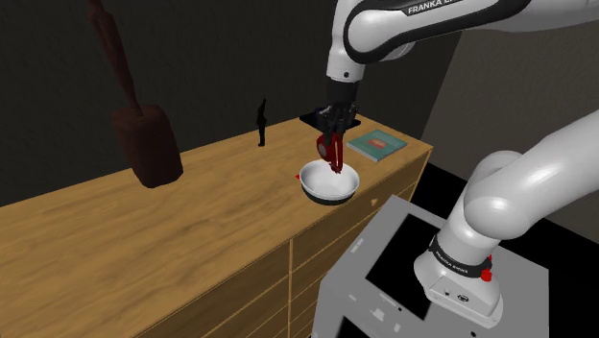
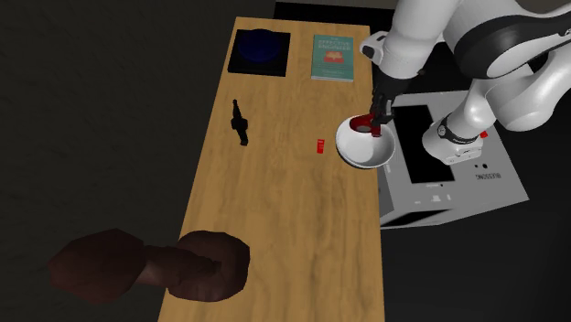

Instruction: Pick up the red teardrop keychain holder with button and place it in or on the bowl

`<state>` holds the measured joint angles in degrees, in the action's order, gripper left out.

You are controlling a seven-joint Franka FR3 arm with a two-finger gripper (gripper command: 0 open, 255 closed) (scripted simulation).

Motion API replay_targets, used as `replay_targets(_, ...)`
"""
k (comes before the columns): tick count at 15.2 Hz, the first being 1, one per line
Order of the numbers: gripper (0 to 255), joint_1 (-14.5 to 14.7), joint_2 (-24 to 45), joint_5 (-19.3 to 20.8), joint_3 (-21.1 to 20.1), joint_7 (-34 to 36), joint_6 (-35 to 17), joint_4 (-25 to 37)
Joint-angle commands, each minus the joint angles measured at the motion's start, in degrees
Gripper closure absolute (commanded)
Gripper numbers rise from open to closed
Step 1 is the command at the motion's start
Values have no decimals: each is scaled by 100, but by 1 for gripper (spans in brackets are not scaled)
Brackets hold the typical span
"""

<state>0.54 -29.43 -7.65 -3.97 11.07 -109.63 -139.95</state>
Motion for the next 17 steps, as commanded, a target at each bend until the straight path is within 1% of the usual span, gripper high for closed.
replay_targets(1, 255, 9, 41, -14, -17, 1, -157, -112)
replay_targets(5, 255, 15, 124, -35, -31, -28, -487, -359)
replay_targets(6, 255, 18, 170, -45, -37, -41, -637, -464)
replay_targets(14, 255, 18, 170, -45, -37, -41, -637, -464)
replay_targets(15, 0, 18, 170, -45, -37, -41, -637, -464)
replay_targets(17, 0, 18, 170, -45, -37, -41, -637, -464)
